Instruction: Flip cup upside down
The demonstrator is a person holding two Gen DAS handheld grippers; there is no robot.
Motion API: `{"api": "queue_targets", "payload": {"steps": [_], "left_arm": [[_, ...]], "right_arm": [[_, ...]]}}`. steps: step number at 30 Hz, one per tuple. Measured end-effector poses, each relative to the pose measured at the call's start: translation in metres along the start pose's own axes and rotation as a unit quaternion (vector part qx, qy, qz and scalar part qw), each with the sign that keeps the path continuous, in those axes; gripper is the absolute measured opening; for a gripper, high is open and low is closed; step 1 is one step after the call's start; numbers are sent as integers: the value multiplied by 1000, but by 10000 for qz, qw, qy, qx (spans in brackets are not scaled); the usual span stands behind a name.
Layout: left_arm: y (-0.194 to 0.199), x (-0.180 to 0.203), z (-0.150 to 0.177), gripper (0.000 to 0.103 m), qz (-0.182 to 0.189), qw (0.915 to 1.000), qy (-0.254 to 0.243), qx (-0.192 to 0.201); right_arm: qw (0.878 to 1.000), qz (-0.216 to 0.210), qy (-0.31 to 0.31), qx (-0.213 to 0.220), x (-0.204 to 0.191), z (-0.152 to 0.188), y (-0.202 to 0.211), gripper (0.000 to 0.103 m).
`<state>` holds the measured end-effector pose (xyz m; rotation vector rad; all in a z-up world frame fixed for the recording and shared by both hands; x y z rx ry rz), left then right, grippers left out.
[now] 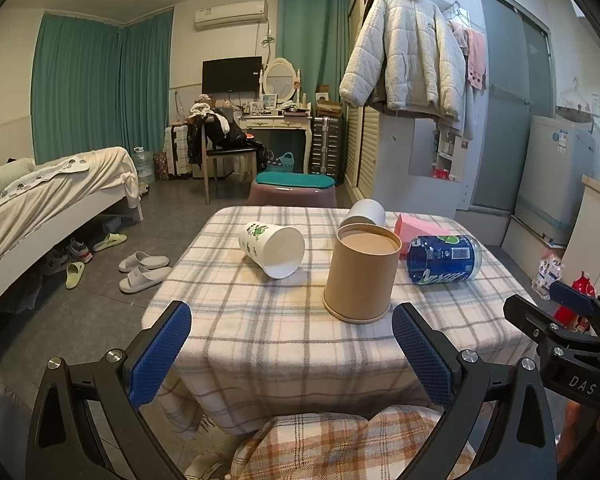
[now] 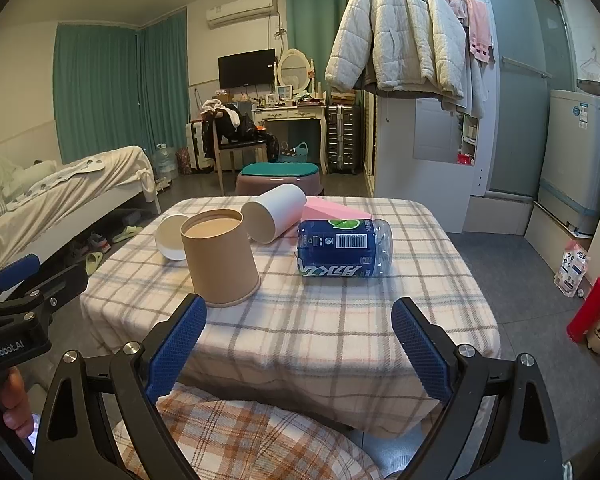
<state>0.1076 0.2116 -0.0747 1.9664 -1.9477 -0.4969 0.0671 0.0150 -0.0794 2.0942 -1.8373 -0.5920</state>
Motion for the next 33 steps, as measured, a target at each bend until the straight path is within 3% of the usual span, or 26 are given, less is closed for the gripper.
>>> {"api": "queue_targets", "payload": {"steps": [33], "left_arm": [[1,-1,6,103,-27,10000,-63,-9]], "right_arm": [[9999,-26,-25,-114,-4,9,-8,94]]}}
Point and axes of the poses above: each gripper's, at about its wrist camera, not at the fingertips, and y roughly against the way its jaws point, x to its right, z to its underside, the point moved 9 cm from there along -y, roughly the way its jaws point, and after that the axes turned 9 degrees about -z, right-handed, at the moved point
